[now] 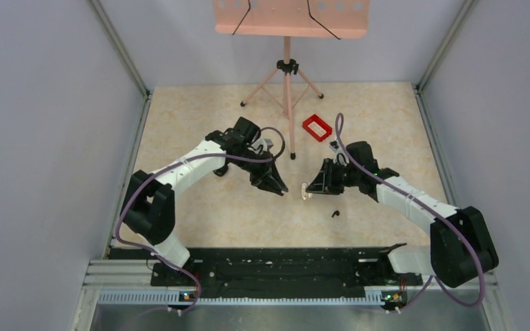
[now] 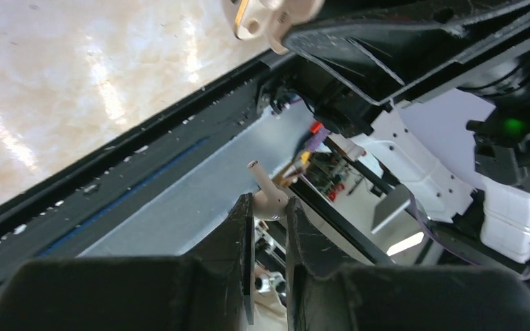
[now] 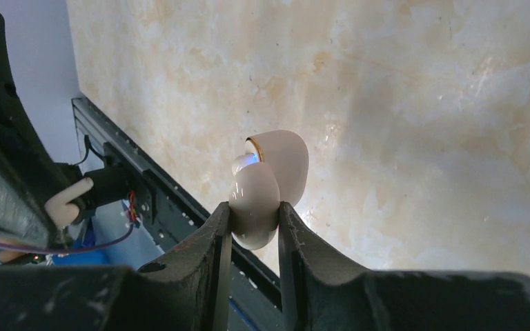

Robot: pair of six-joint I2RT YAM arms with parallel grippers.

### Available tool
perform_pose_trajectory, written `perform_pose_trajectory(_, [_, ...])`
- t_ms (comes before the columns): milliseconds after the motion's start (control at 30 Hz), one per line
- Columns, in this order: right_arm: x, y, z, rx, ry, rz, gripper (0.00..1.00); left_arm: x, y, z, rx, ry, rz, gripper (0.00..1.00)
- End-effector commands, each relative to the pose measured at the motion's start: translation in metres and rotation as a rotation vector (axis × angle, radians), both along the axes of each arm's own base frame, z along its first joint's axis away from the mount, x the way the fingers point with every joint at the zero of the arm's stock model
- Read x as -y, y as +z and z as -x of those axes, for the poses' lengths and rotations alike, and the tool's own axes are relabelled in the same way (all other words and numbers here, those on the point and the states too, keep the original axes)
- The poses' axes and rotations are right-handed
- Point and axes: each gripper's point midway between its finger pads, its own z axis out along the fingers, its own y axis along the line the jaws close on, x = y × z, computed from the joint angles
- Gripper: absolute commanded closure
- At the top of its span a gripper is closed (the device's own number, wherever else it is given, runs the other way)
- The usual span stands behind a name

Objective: Insert the wireless bluetooth earbuds into the charging case
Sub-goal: Insert the right earbud into the right side groove of the charging case.

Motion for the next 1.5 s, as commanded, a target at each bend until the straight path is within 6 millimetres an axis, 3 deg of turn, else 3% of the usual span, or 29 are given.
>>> perform_pose_trajectory(0, [-0.014,0.004,-0.024,0.14,-0.014,-0.005,1.0,0.013,0.038,0.002,-0.059,-0.057,0.174,1.0])
perform_pose_trajectory(133, [-0.023,0.01,-0.03,0.169,-0.043,-0.086,1.0,0.014,0.04,0.0,-0.109,-0.039,0.205,1.0])
perform_pose_trajectory(367, [-0.031,0.002,-0.022,0.119,-0.053,-0.149,1.0,0.013,0.039,-0.002,-0.166,0.0,0.221,1.0])
perform_pose_trajectory(567, [-0.033,0.021,-0.018,0.14,-0.104,-0.209,1.0,0.015,0.027,-0.004,-0.191,0.018,0.22,1.0])
perform_pose_trajectory(900, [-0.036,0.062,-0.017,0.081,-0.204,-0.332,1.0,0.021,0.027,-0.009,-0.216,0.03,0.274,1.0])
perform_pose_trajectory(1167, [-0.038,0.075,-0.018,0.026,-0.267,-0.378,1.0,0.021,0.026,-0.01,-0.215,0.032,0.278,1.0])
perform_pose_trajectory(1467, [-0.046,0.082,-0.007,0.052,-0.194,-0.405,1.0,0.019,0.025,-0.005,-0.222,0.008,0.284,1.0])
